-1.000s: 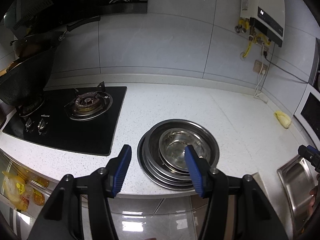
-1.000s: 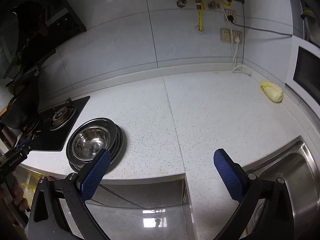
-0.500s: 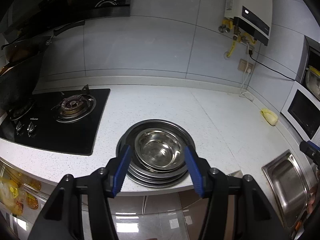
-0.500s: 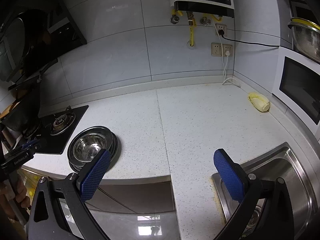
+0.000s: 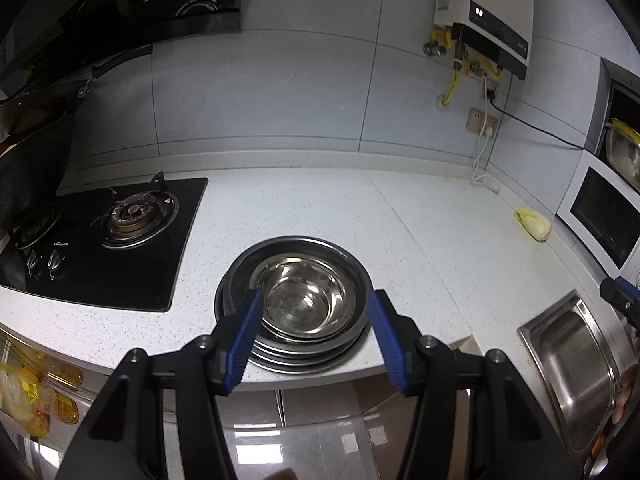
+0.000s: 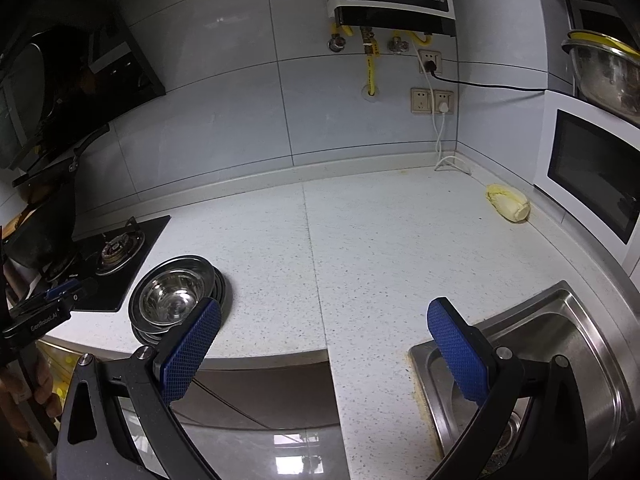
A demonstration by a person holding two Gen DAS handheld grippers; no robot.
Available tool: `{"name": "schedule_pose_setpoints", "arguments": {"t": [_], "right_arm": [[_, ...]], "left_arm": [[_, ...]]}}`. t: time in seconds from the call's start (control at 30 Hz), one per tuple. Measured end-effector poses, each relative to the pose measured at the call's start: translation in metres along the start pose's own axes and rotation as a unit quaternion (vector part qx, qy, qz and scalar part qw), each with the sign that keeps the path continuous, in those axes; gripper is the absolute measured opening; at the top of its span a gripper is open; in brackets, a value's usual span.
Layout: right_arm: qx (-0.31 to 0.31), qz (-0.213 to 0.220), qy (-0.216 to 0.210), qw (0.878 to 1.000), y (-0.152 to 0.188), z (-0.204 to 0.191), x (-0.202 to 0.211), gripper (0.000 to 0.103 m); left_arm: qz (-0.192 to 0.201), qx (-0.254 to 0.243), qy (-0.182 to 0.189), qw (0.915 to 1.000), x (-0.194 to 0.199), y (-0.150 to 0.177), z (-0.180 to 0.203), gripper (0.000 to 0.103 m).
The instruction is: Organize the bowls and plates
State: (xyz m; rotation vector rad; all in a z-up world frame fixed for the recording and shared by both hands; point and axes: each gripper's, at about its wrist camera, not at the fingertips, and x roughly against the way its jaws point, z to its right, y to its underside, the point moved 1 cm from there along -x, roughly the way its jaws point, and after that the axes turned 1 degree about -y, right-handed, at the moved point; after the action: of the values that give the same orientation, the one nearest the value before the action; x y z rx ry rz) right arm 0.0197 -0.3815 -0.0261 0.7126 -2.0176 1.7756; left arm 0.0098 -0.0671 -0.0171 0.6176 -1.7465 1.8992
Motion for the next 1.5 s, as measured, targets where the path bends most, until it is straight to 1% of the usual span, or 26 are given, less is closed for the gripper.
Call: {"name": "schedule_pose_setpoints", "arguments": {"t": [0.17, 0.27, 0.43, 0.67, 0.83, 0.97, 1.03, 1.17, 1.5], "right_arm": [[0.001, 0.0, -0.001, 1.0, 0.0, 0.0, -0.002, 0.101], [0.001, 0.0, 0.0, 1.0, 0.001, 0.0, -0.002, 0.101], [0.001, 0.0, 0.002, 1.0, -0.001, 0.003, -0.003, 0.101], [0.003, -0.004, 0.0, 1.0, 0.0, 0.001, -0.008, 0.101], [0.004, -0.005, 0.0, 1.0, 0.0, 0.001, -0.01, 0.101], [0.003, -0.006, 0.0, 1.0, -0.001, 0.001, -0.012, 0.101], [0.003, -0.007, 0.0, 1.0, 0.0, 0.0, -0.013, 0.101], [0.003, -0.007, 0.0, 1.0, -0.001, 0.0, -0.014, 0.101], [0.007, -0.016, 0.001, 1.0, -0.001, -0.002, -0.017, 0.101]], "left_arm": [[-0.004, 0.001, -0.007, 1.0, 0.001, -0.001, 0.0, 0.055], [-0.001, 0.003, -0.011, 0.9999, 0.002, -0.004, -0.002, 0.061], [0.004, -0.002, -0.013, 0.9999, 0.005, -0.008, -0.002, 0.063], [0.002, -0.018, -0.014, 0.9997, 0.004, -0.01, 0.001, 0.063], [0.002, -0.02, -0.014, 0.9997, 0.002, -0.01, 0.002, 0.063], [0.001, -0.019, -0.014, 0.9997, 0.0, -0.011, 0.0, 0.063], [-0.002, -0.017, -0.022, 0.9996, -0.002, -0.012, -0.002, 0.063], [-0.005, -0.011, -0.015, 0.9998, -0.004, -0.013, -0.005, 0.063], [0.0, -0.01, -0.015, 0.9998, -0.002, -0.014, -0.007, 0.063]]}}
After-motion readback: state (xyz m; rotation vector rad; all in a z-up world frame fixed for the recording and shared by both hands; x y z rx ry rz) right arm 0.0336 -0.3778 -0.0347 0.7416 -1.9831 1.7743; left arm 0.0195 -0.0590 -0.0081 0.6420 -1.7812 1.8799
